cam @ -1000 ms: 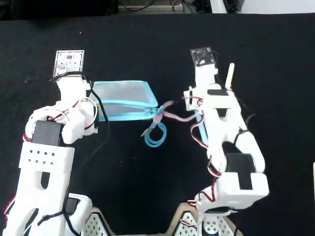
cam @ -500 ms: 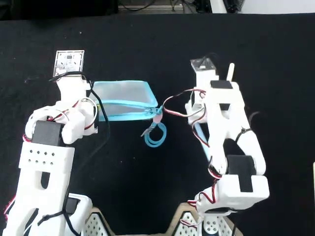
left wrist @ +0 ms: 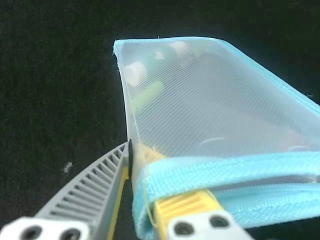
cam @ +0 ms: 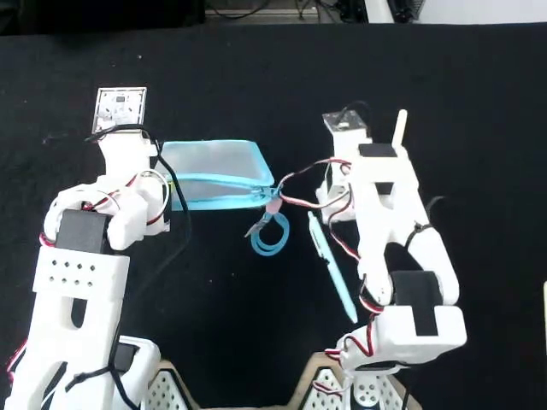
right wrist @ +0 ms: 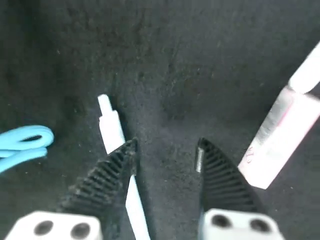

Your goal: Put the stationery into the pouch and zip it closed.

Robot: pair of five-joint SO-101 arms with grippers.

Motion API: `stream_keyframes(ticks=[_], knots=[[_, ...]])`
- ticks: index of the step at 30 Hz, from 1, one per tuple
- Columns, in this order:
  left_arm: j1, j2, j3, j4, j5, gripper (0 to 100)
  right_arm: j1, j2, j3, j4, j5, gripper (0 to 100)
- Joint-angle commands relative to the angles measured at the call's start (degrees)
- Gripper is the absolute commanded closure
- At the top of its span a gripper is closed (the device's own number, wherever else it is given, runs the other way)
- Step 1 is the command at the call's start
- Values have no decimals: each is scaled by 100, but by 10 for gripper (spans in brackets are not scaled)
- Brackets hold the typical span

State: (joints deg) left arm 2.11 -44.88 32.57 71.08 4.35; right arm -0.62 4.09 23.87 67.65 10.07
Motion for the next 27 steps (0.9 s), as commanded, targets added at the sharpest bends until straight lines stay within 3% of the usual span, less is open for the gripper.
stream_keyframes(ticks=[1, 10, 16, 20, 27], knots=[[48, -18, -66, -18, 44, 970, -308, -277, -356, 70, -9, 832], [40, -18, -75, -18, 26, 970, -1046, 259, -347, 176, -53, 832], [40, -18, -57, -114, 9, 970, -791, 901, -365, -185, -9, 841], [40, -18, -66, -141, 9, 970, -527, 752, -347, -185, -26, 995], [40, -9, -66, -141, 9, 970, -132, -629, 233, -141, -9, 988]])
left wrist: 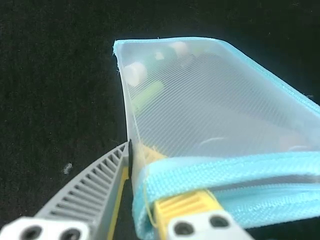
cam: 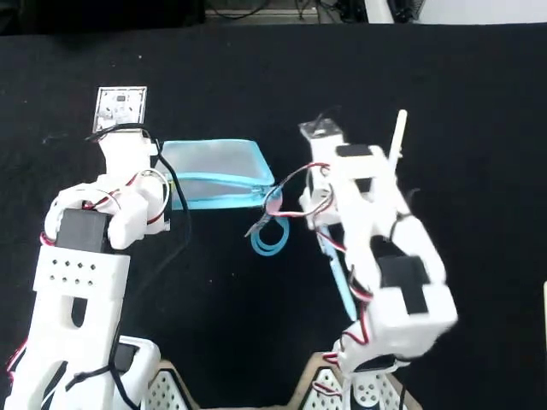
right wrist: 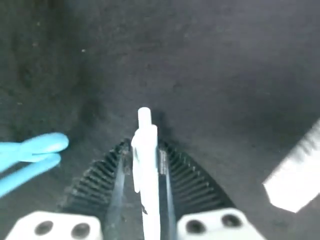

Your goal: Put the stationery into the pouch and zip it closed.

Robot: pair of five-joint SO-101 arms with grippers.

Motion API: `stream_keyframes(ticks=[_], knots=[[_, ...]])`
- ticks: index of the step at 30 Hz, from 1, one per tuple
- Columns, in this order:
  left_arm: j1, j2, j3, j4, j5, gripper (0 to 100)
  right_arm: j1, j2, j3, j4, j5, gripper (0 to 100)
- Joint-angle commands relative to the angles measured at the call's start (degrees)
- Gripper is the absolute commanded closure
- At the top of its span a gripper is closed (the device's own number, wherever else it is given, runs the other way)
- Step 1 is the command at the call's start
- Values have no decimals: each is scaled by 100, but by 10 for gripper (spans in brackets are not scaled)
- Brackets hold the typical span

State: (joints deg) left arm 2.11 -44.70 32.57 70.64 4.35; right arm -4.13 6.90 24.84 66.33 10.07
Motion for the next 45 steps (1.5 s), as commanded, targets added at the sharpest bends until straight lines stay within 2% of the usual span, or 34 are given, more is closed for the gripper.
stream_keyframes(ticks=[1, 12, 18, 26, 30, 36, 45], knots=[[40, -26, -66, -97, 9, 970, 246, -1209, 259, -9, -9, 988], [40, 9, -48, -97, 26, 970, 290, -4690, 1068, 0, -53, 988], [40, -26, -22, -79, 26, 970, 53, -6281, 1059, -26, -62, 987], [40, 18, -13, -88, 44, 970, -1371, -8242, 1095, -193, -62, 987], [40, 18, -13, -70, 44, 970, -2101, -8716, 1182, -721, -62, 987], [40, 18, -13, -62, 44, 970, -2716, -8760, 1191, -1415, -62, 987], [40, 26, -4, -62, 44, 970, -3182, -8708, 1974, -3086, -62, 987]])
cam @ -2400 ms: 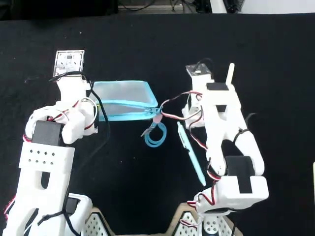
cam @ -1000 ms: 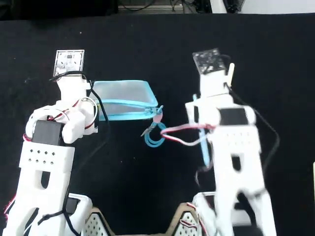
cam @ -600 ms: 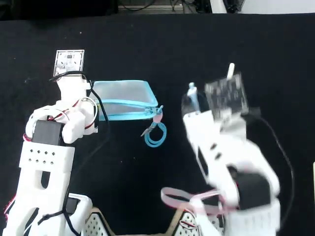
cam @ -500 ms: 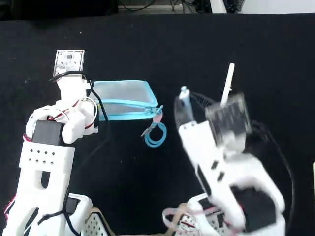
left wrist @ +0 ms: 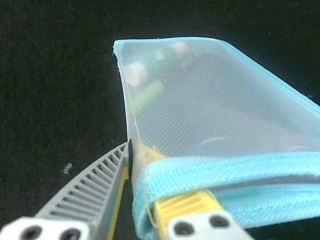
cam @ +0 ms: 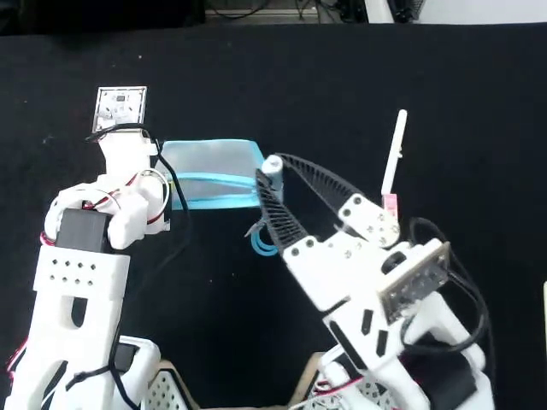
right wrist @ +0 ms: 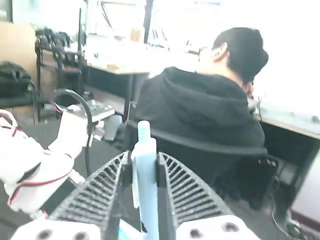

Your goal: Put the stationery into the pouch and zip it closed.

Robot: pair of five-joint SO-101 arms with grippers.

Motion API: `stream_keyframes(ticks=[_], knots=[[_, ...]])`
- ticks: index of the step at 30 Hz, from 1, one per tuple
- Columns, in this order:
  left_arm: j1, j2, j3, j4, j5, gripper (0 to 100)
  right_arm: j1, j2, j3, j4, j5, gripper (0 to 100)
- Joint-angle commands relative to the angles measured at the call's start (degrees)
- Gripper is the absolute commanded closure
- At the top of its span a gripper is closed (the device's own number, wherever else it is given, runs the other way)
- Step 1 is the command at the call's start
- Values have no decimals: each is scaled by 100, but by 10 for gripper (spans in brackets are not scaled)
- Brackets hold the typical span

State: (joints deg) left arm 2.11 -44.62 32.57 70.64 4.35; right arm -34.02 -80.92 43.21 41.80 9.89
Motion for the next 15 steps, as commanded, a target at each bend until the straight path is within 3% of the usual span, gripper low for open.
stream_keyframes(ticks=[1, 15], knots=[[40, 18, -4, -53, 44, 970, -273, 75, 251, -853, -44, 987], [31, 18, -4, -53, 44, 970, -554, 84, 1965, -3138, 9, 987]])
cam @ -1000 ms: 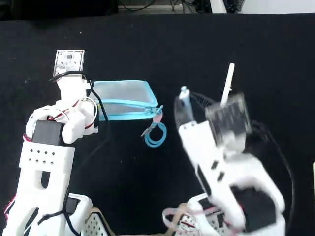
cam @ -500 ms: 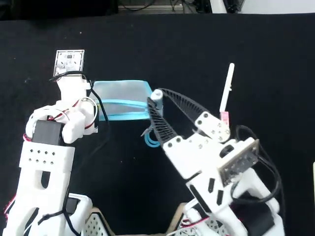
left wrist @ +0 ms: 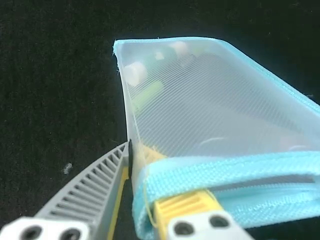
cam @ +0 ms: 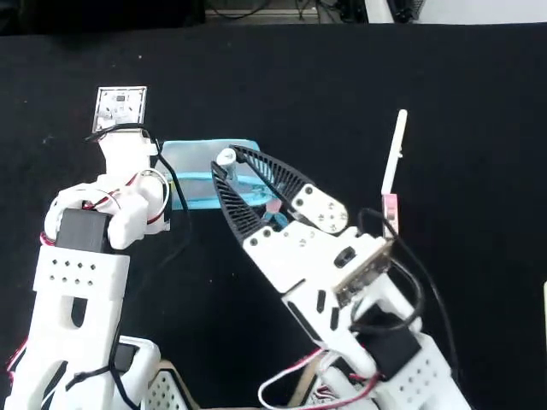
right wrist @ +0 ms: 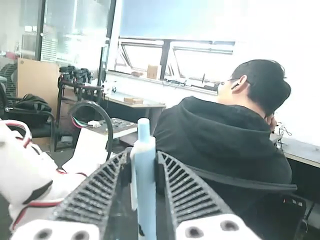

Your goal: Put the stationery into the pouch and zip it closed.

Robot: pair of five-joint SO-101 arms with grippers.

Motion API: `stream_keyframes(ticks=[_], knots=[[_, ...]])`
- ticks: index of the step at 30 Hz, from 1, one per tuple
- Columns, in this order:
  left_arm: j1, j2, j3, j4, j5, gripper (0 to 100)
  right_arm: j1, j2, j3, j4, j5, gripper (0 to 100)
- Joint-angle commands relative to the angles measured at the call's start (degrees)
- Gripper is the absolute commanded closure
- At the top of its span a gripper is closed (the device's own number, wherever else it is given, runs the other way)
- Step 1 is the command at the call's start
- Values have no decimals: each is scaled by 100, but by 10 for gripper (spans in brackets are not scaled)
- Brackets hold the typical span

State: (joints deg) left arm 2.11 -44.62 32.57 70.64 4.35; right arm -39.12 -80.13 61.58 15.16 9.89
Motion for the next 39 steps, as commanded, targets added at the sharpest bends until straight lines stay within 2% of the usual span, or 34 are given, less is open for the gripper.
stream_keyframes(ticks=[1, 5, 10, 15, 18, 22, 30, 39], knots=[[22, 18, -4, -53, 44, 970, -44, 4, 242, -571, 9, 987], [4, 18, -4, -53, 44, 970, -26, 4, 637, -765, 18, 987], [4, 18, -4, -53, 44, 970, 440, -48, 892, -712, 18, 987], [-4, 18, -4, -53, 44, 970, 791, -189, 910, 466, 9, 987], [-4, 18, -4, -53, 44, 970, 492, -505, 901, 1284, 9, 987], [4, 18, -4, -53, 44, 970, -123, -945, 927, 1767, 18, 987], [13, 18, -4, -53, 44, 970, -396, -901, 1103, 1785, 730, 987], [13, 18, -4, -53, 44, 970, -440, -884, 1182, 1776, 738, 987]])
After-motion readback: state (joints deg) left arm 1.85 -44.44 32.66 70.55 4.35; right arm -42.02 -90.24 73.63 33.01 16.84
